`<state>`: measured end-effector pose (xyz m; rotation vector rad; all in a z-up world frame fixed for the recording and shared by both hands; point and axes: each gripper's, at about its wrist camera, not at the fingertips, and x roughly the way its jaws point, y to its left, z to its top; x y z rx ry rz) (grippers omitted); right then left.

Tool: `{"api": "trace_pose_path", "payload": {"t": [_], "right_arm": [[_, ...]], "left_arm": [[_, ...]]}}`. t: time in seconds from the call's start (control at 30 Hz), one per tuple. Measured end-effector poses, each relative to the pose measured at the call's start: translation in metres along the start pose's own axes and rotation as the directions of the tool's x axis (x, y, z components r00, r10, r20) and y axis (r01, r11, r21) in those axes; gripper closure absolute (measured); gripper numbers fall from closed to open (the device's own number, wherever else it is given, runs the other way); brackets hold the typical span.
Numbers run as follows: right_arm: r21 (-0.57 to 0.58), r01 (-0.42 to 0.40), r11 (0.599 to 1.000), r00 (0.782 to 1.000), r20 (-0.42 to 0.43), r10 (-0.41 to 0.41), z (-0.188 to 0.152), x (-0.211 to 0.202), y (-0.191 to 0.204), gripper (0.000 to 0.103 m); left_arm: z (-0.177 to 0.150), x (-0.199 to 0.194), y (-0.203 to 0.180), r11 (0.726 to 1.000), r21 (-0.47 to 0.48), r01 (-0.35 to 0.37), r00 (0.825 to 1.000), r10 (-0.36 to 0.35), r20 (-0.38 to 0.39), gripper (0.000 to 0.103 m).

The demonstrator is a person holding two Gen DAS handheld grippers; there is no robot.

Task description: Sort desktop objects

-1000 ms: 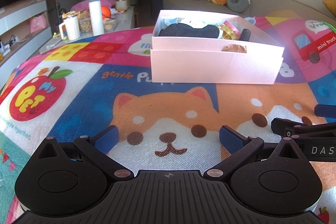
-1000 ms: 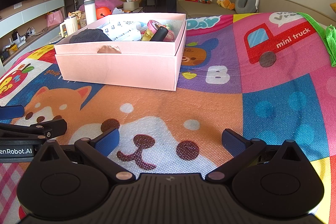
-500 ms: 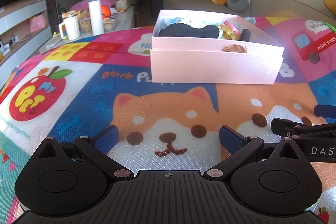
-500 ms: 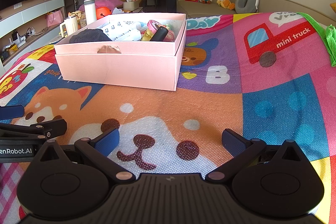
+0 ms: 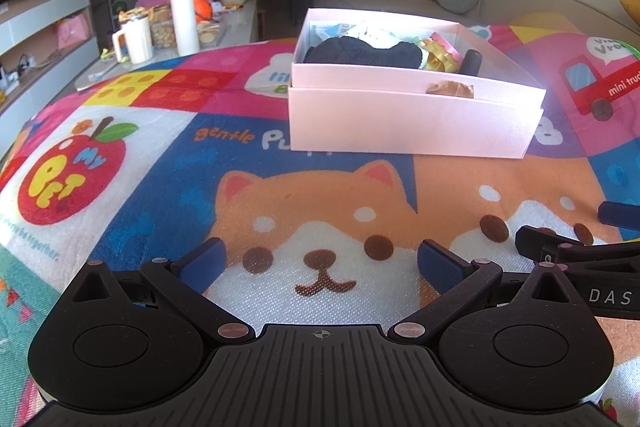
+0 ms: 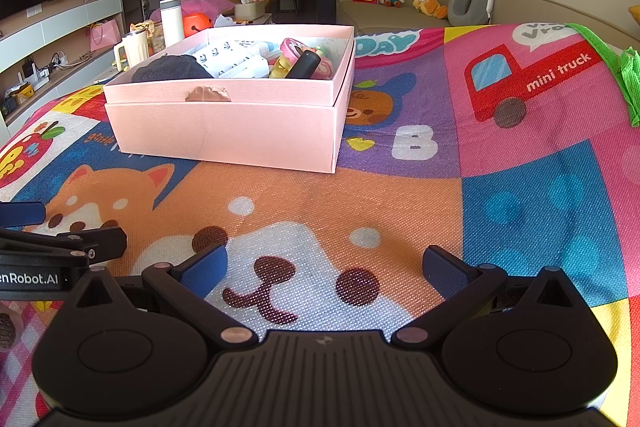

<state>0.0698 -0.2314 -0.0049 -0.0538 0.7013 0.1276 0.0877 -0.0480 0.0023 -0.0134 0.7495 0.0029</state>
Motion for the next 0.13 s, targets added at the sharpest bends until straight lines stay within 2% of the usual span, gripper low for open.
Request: {"api": "trace_pose_path", "payload": {"t": [0.13], "right_arm": [[0.000,0.000,1.000,1.000,0.000,0.000,0.0000,-0.0002,0.0000,0.000]], "left_arm": [[-0.0003,0.0000,0.0004,1.000,0.004,-0.001,1.000,0.001,0.002,0.000]]}}
